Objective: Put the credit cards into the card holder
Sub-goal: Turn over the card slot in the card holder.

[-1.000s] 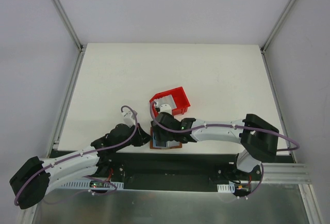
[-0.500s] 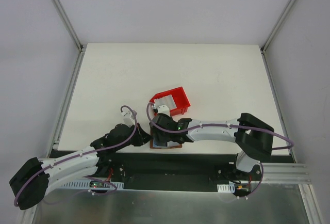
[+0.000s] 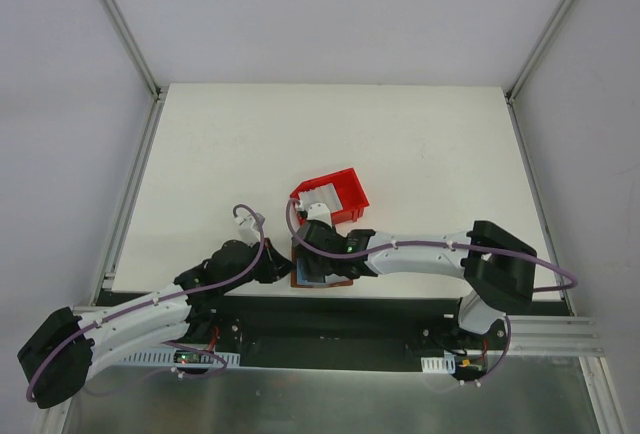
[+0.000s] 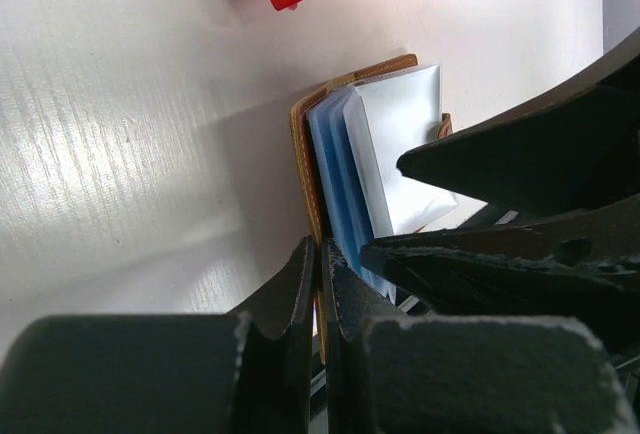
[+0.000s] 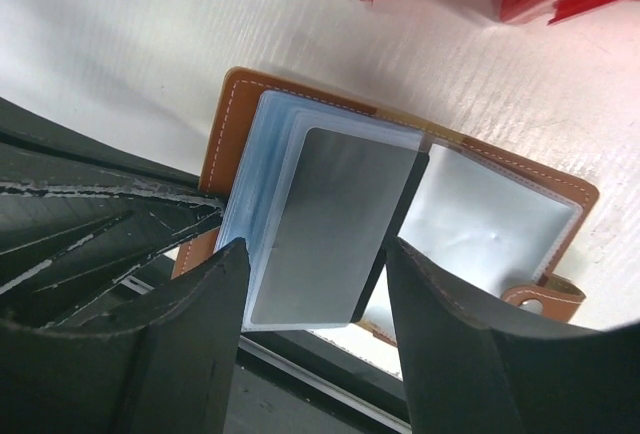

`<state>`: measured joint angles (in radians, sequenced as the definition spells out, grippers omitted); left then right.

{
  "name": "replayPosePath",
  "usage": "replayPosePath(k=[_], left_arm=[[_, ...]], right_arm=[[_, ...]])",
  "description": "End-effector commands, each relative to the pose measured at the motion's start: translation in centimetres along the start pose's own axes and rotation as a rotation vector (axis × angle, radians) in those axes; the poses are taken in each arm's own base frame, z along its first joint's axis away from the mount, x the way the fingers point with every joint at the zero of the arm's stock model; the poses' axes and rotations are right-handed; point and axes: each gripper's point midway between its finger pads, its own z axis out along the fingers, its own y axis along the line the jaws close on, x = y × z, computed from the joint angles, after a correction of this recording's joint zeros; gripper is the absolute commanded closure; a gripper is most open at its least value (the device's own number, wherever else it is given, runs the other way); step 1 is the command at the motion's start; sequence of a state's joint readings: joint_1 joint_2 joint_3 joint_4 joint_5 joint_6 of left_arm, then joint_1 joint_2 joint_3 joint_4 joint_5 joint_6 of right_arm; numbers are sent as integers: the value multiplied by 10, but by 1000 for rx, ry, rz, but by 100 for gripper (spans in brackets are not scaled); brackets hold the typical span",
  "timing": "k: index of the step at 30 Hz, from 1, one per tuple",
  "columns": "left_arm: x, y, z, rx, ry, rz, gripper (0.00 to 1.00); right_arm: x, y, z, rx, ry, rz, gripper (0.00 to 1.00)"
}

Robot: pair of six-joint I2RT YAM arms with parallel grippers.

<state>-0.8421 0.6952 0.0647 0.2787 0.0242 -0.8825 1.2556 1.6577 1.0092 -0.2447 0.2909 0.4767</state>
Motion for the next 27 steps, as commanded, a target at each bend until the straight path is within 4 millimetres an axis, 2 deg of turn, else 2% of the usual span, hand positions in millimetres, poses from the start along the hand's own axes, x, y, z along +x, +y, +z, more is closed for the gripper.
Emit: replayPosePath(k=[1,10,16,23,27], left_arm=[[-5,3,0,-9,-28,-12,100],[-3,5,0,-11,-24,-10,100],[-3,5,0,-11,-24,-8,100],[-3,5,0,-14,-22,-4,100],[-4,4,0,-13,-23,-1,100]], right_arm=[[-19,-5,-22,25,-58,-14,41],[-15,-19,-25,74,-49,-28,41],[-16,-21,-26,76,-54,-34,43],[-14,-49,-41,172,-72,-31,43],[-12,-58,-49,183,-83,-23,43]])
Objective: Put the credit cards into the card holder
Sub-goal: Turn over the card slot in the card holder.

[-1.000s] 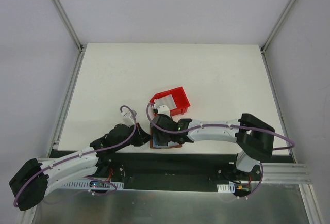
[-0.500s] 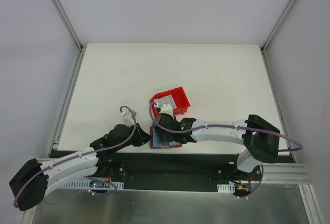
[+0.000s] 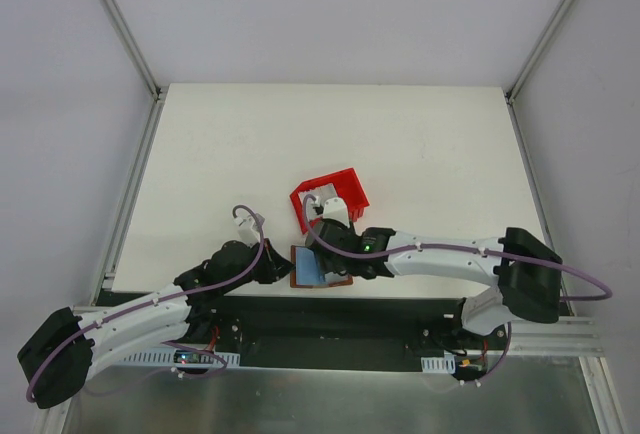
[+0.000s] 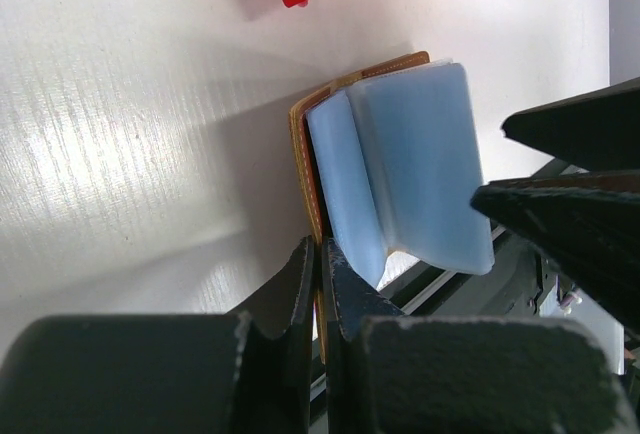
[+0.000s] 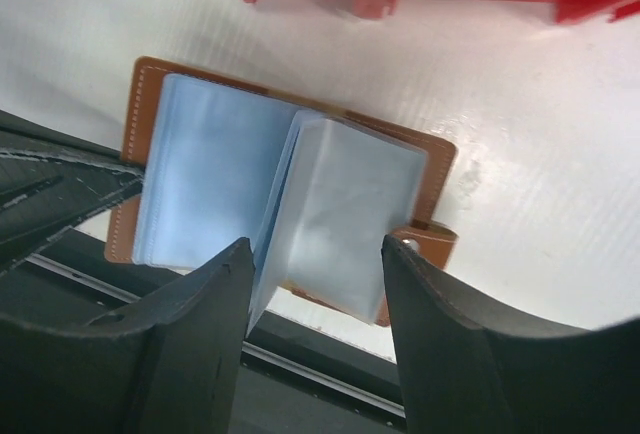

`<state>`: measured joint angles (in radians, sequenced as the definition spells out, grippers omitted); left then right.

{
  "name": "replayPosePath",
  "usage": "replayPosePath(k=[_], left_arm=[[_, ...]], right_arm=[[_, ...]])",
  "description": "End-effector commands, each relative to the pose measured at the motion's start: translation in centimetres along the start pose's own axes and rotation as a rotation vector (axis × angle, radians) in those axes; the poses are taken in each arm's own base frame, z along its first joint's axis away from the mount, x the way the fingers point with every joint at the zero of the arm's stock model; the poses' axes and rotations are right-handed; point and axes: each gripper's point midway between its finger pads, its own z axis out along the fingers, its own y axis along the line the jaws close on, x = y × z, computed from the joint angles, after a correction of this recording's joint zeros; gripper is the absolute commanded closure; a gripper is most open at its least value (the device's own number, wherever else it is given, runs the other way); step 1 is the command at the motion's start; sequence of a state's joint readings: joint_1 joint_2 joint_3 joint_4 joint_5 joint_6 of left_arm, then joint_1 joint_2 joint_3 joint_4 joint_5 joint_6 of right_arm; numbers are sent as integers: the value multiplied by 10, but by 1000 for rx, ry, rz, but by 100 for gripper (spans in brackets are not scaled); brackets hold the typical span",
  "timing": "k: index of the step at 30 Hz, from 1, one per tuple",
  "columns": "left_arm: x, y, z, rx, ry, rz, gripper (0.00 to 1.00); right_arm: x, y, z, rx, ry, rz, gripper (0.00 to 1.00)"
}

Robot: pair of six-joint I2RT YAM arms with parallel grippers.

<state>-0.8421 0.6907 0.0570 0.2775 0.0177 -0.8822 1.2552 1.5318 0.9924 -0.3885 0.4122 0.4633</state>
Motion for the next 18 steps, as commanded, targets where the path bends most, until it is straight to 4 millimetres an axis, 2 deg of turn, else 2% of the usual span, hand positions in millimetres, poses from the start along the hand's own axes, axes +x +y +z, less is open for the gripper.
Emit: replayPosePath(k=[1,10,14,18], left_arm=[[-5,1,0,-6,-20,-1,100],[-5,0,1,-11,-15,3,100],[-6,0,1,-10,-19,3,100],[-4,3,2,-17,-12,3,100]], right_arm=[[0,-27,-14,72,-22,3,43],[5,-23,-9,57,7,1,45],[5,-8,-3,-9,17,-3,46],[13,10,11,-87,64,0,46]])
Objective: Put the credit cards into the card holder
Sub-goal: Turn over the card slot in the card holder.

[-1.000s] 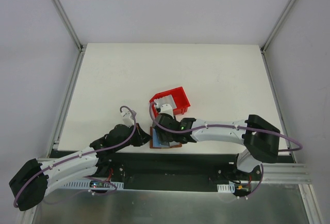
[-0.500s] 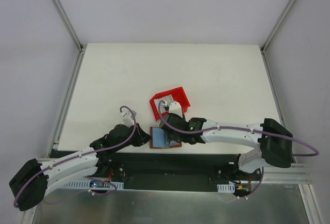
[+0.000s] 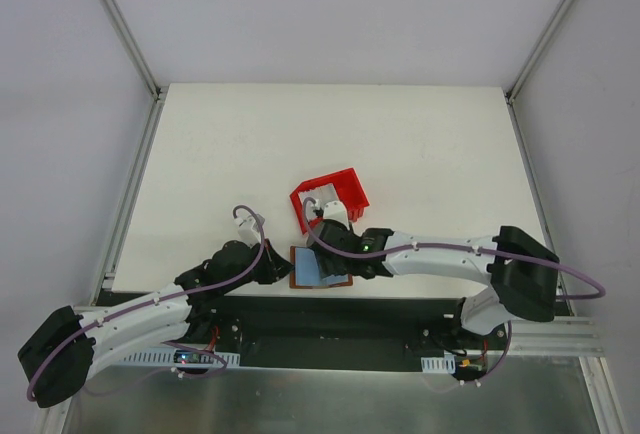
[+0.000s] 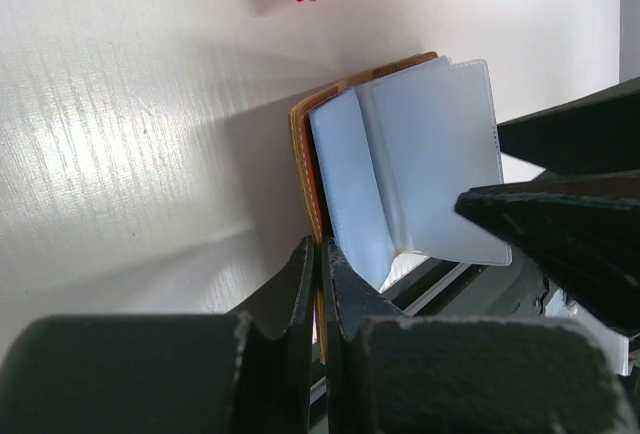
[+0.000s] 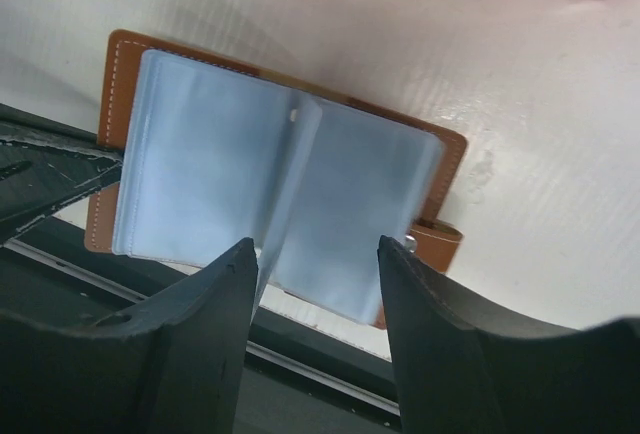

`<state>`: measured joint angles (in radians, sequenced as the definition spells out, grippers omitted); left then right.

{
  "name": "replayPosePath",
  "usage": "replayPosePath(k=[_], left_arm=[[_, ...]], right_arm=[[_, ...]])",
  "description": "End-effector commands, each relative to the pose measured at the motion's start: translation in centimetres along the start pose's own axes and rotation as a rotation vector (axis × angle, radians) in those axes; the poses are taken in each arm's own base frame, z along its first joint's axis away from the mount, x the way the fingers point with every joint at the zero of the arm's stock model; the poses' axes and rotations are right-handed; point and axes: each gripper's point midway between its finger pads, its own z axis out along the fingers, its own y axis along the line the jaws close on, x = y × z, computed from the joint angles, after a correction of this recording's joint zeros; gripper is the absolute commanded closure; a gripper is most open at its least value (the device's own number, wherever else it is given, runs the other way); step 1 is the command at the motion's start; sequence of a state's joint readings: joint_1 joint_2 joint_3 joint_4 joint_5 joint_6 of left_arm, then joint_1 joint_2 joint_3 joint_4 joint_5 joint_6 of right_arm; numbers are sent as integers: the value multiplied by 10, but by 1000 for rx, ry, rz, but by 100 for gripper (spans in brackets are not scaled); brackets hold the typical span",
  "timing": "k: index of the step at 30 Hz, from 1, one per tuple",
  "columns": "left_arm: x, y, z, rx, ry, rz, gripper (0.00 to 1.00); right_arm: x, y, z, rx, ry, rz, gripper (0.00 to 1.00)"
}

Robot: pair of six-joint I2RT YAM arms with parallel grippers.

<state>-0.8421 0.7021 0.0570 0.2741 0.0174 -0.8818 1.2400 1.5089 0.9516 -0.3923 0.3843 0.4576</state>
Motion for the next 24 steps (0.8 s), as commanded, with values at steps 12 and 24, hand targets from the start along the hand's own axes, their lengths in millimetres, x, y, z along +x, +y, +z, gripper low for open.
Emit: replayPosePath(k=[12,24], left_arm=[[-1,15,2,-50,-31,-14,100],[-1,14,2,-47,-27,-11,100]], right_arm=[[9,1,18,-51,35,101,36],[15,33,30,-167,86,118,43]])
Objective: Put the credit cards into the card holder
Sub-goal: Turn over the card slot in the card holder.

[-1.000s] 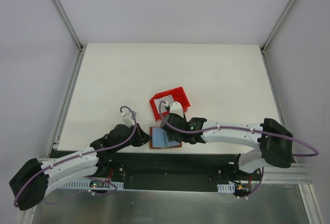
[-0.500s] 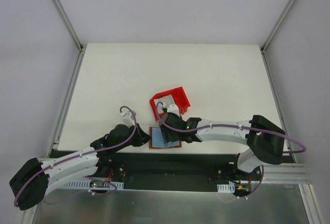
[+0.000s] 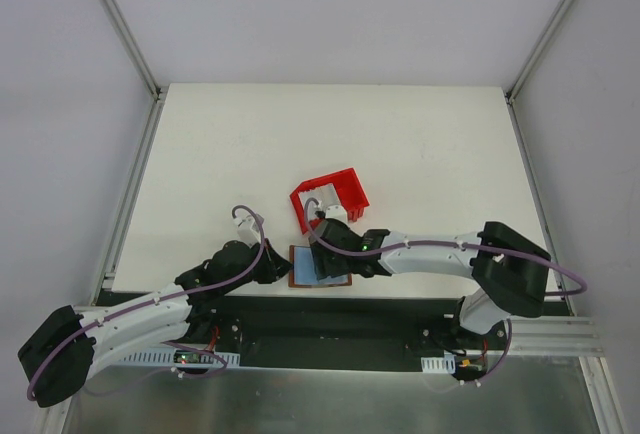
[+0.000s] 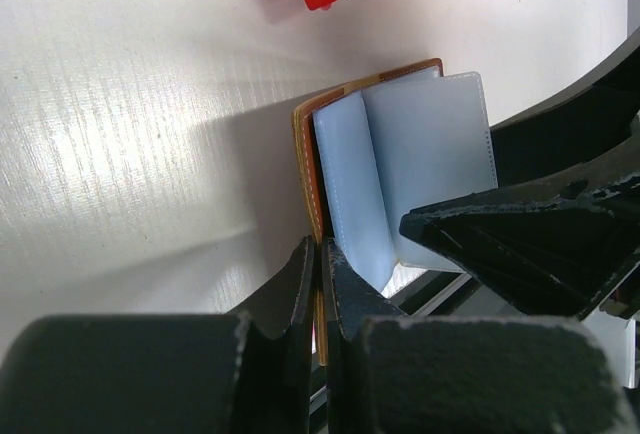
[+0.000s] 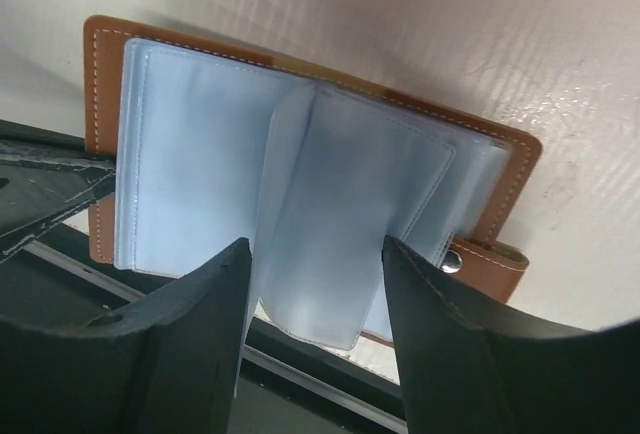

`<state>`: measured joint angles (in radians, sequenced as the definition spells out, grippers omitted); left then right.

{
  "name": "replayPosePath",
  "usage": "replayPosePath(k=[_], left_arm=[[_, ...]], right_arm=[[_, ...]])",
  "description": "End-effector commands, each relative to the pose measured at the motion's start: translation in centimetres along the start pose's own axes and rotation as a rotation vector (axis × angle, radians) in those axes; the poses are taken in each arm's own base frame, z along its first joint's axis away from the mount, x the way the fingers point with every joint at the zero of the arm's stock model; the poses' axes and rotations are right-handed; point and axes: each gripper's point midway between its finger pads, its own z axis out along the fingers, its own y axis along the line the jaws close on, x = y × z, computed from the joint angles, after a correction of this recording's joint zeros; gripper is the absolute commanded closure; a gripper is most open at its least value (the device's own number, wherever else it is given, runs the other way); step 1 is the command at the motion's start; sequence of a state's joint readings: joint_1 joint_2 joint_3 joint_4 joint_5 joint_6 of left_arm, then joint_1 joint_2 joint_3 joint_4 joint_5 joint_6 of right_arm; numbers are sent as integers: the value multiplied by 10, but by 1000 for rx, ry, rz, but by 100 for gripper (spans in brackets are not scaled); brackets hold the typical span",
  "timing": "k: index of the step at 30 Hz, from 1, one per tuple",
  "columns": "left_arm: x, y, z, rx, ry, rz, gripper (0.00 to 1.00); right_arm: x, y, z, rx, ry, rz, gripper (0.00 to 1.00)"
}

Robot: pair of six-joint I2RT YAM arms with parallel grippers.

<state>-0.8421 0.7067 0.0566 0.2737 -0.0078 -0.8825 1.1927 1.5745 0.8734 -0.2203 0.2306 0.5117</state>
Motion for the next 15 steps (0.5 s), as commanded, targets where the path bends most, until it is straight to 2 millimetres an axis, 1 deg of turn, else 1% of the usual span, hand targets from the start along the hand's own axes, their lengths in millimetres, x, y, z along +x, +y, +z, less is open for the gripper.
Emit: replayPosePath(k=[1,5,9,11,12,13,15], left_arm=[[1,11,2,-29,-13,-12,100],[3,12,2,-32,-7,-11,100],[5,17,3,-43,-10,-30,100],[5,18,4,-46,-17,-41,100],[11,28,3,-64,-9,-44,100],[12,30,3,-69,-9,-49,100],[12,33,3,-78,-17,-57,100]], right_arm=[[-3,21,4,-73,12,11,44],[-8,36,5,-142,8,18,44],[-23,66,-2,-289,-40,32,43],[-29,77,-6,-340,-58,39,42],[-33,83,-9,-369,-68,38,41],[-35,87,-9,-385,-79,37,41],[-33,97,-11,-434,-53,28,40]])
